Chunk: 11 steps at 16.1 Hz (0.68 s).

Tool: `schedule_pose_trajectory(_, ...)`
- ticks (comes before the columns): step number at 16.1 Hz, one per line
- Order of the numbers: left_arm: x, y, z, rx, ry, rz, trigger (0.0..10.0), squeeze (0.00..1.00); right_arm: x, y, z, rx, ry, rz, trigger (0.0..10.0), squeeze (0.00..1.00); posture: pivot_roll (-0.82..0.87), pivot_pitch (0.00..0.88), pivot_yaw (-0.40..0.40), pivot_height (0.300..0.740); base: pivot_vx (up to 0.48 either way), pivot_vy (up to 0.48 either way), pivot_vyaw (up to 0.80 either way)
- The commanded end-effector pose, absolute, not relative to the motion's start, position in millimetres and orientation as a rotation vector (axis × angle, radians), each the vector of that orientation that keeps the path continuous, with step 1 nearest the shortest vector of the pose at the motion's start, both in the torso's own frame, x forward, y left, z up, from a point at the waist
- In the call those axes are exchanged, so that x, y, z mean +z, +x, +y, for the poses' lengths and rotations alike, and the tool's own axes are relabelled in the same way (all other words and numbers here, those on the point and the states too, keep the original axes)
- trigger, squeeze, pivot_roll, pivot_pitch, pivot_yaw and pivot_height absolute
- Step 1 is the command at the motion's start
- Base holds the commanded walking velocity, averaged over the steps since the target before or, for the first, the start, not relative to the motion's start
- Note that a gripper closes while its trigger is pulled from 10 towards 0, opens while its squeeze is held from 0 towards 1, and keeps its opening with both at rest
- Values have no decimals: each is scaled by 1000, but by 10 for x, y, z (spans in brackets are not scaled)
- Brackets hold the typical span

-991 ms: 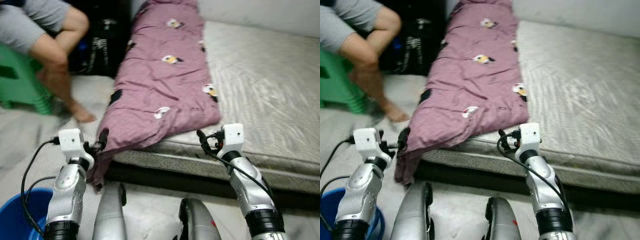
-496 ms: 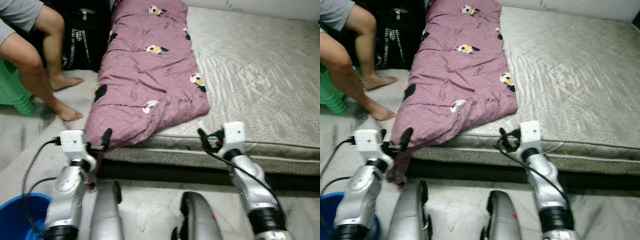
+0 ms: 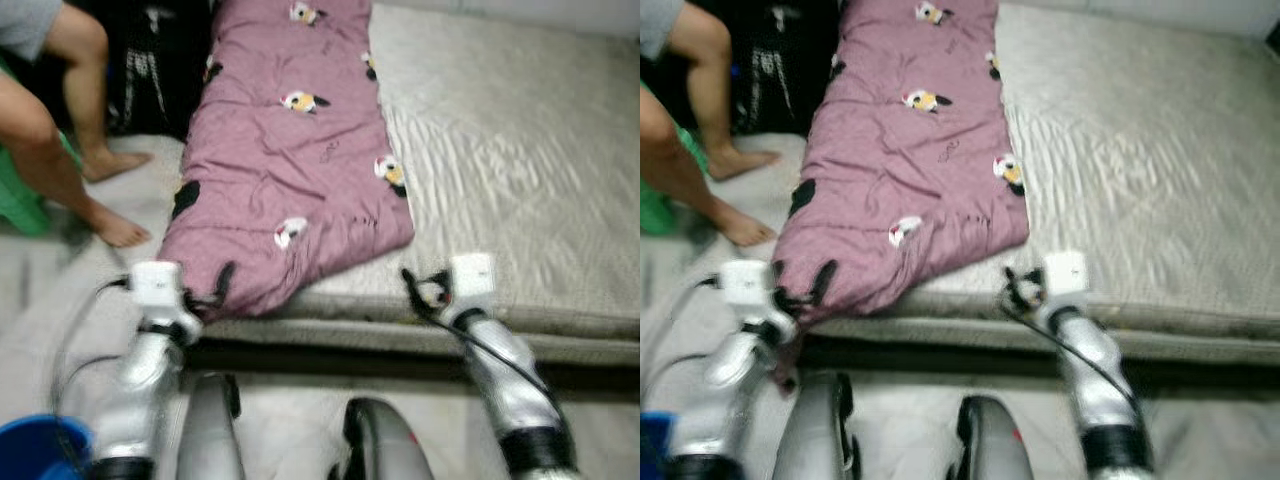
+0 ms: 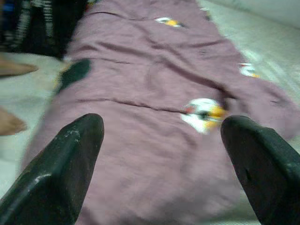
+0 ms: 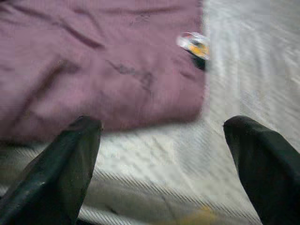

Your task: Clean up the room

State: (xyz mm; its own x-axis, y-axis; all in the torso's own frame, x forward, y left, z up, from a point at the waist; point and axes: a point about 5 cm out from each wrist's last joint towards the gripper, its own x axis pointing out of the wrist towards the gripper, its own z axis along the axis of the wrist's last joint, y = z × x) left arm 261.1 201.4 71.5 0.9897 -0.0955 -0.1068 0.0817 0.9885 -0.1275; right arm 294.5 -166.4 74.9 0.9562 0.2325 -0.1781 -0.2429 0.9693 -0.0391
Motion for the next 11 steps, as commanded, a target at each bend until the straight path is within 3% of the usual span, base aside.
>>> schedule_pose_trajectory(1, 739, 2637, 1923, -114, -137, 111, 10000, 0, 701, 2891, -1784, 211, -77, 208, 10000, 0, -24, 145, -86, 604, 315, 0, 0)
schedule_pose_trajectory(4, 725, 2626, 1926, -114, -126, 129, 10000, 0, 693, 2881, -1781, 213, -76, 215, 10000, 0, -20, 150, -80, 604, 0, 0, 0)
schedule_pose_trajectory(7, 712, 2628, 1956, -93, -135, 144, 10000, 0, 682, 2872, -1757, 224, -72, 220, 10000, 0, -15, 149, -78, 604, 0, 0, 675)
schedule_pose_trajectory(11, 721, 2640, 1940, -108, -144, 144, 10000, 0, 666, 2878, -1760, 220, -64, 234, 10000, 0, -15, 145, -77, 604, 0, 476, 0)
